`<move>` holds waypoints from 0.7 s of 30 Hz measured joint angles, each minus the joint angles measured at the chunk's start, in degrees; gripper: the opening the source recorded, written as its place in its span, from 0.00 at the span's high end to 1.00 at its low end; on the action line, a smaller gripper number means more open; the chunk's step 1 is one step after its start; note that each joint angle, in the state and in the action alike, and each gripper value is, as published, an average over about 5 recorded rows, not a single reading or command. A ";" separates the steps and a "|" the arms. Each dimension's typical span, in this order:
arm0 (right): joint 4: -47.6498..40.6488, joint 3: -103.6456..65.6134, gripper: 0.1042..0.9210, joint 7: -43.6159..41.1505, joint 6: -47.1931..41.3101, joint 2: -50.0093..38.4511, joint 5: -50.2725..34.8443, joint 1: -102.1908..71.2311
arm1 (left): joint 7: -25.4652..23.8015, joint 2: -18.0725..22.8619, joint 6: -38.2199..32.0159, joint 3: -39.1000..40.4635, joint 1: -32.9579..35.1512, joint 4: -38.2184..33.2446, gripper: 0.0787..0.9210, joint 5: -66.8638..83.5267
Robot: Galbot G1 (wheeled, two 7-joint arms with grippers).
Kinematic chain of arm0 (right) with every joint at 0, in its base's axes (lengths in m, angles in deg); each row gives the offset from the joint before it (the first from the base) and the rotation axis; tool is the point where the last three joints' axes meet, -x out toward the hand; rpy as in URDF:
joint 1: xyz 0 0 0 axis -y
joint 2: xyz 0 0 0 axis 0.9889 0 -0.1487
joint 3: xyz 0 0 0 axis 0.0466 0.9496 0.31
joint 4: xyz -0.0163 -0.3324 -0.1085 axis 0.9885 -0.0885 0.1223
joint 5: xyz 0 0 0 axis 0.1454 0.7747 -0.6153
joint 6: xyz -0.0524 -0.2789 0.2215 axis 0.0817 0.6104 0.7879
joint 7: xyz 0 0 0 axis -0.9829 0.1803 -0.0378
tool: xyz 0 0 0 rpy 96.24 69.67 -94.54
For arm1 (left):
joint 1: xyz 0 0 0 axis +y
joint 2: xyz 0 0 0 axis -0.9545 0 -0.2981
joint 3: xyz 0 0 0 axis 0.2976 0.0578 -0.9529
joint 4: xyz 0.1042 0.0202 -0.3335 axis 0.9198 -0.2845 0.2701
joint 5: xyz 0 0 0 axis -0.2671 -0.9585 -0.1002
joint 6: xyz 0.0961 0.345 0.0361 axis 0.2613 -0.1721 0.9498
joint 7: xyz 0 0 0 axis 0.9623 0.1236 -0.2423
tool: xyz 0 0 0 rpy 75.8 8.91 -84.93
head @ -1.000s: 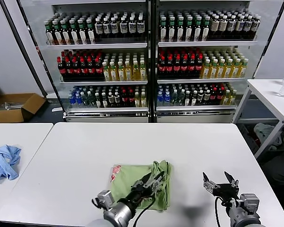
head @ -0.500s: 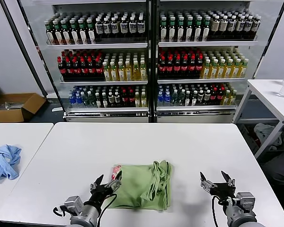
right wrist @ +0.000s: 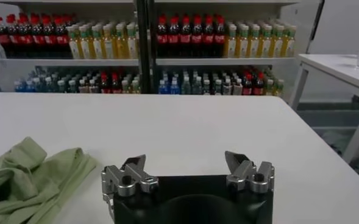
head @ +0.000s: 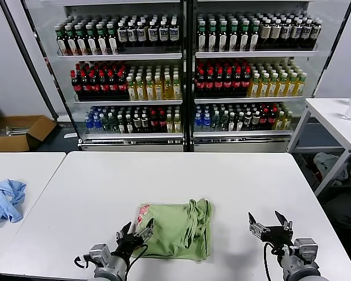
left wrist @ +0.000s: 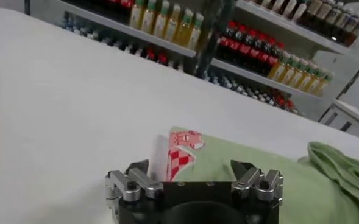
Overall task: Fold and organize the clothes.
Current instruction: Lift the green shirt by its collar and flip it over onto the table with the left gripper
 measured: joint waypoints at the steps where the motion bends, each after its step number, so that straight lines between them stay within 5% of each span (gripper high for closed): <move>1: 0.08 -0.07 0.12 0.00 0.00 0.01 0.00 -0.10 | -0.25 0.09 0.05 0.00 -0.03 0.20 0.13 0.01; 21: 2.86 -0.82 0.12 0.33 0.26 1.30 0.30 -2.51 | -3.36 3.01 0.83 -2.39 0.19 0.98 0.78 14.82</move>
